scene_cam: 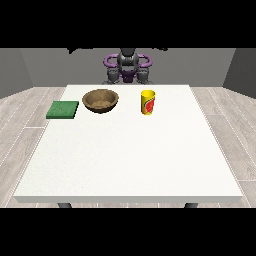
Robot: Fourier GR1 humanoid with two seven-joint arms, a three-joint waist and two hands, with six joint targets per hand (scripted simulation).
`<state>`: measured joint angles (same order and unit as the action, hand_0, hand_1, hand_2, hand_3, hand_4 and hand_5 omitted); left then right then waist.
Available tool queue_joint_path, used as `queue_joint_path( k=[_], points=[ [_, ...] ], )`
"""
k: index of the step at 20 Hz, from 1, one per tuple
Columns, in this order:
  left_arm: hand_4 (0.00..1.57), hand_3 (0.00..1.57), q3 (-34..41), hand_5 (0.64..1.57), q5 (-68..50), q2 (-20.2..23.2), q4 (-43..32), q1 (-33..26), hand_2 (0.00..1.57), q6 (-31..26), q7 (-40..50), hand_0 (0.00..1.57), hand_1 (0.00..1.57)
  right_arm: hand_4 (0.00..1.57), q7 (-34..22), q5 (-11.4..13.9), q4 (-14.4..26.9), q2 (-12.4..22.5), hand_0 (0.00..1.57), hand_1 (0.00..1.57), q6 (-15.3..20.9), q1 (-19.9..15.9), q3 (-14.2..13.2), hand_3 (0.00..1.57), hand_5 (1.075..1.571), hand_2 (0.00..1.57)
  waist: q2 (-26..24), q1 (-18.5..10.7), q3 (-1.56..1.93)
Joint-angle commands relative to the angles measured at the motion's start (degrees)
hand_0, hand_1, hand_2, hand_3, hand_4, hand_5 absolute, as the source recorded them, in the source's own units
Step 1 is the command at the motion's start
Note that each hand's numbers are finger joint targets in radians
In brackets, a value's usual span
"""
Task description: Pick the cup and pour the ball into the bowl, then pick the bowl and place it on the pad
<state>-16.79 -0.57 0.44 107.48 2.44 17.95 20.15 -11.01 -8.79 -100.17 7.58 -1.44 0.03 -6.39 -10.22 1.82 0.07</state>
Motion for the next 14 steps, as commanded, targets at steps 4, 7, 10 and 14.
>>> queue_joint_path(
  k=[4, 7, 10, 14],
  points=[
    [0.00, 0.00, 1.54, 1.519, 1.18, 0.41, -1.14, 1.20, 0.00, -2.03, -5.97, 0.00, 0.00, 0.37, 3.76, -2.22, -0.07, 0.32, 0.00, 0.00, -2.87, -0.48, -1.98, 0.00, 1.563, 0.00, 6.77, -0.49, -0.07],
    [0.00, 0.00, 6.47, 1.510, 0.55, 0.56, -7.87, 9.50, 0.00, -2.41, -12.47, 0.00, 0.00, 0.31, 7.86, -0.38, 1.65, 0.86, 0.00, 0.00, -2.70, -5.85, -1.62, 0.00, 1.566, 0.00, 13.99, 1.27, -0.08],
    [0.00, 0.00, 7.00, 1.493, 2.37, 0.52, -10.74, 11.39, 0.00, -2.33, -16.81, 0.00, 0.00, 0.28, 12.37, 0.85, 6.56, 0.53, 0.00, 0.00, -1.84, -8.08, -2.94, 0.00, 1.569, 0.00, 16.73, -0.16, -0.06],
    [0.00, 0.00, 16.21, 1.478, -1.86, 5.66, -18.03, 15.90, 0.00, -6.77, -24.32, 0.00, 0.00, 0.17, 13.85, -1.49, 6.28, 3.00, 0.00, 0.00, -4.79, -10.51, -4.60, 0.00, 1.570, 0.00, 21.91, 1.83, -0.09]
  ],
)
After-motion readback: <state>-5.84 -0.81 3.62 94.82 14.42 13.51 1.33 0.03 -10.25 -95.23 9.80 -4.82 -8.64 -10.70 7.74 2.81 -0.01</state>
